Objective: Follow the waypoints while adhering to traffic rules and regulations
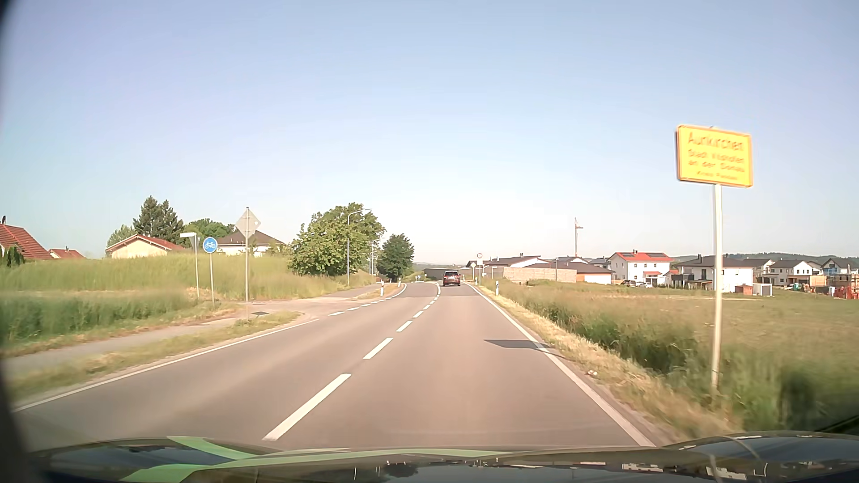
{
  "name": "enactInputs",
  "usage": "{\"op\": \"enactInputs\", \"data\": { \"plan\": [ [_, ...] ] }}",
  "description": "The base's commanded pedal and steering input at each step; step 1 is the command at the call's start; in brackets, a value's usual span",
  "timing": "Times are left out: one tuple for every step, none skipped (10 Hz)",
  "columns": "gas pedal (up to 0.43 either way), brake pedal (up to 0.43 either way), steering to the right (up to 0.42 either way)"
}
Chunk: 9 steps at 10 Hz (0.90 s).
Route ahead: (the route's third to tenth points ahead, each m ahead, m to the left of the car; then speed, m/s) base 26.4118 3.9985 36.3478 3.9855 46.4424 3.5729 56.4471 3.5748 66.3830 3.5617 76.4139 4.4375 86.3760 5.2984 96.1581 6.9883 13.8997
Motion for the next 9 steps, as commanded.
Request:
{"op": "enactInputs", "data": {
  "plan": [
    [0.000,0.000,-0.003],
    [0.000,0.000,-0.003],
    [0.008,0.000,-0.003],
    [0.020,0.000,-0.003],
    [0.020,0.000,-0.003],
    [0.020,0.000,-0.003],
    [0.020,0.000,-0.003],
    [0.020,0.000,-0.003],
    [0.020,0.000,-0.003]
  ]
}}
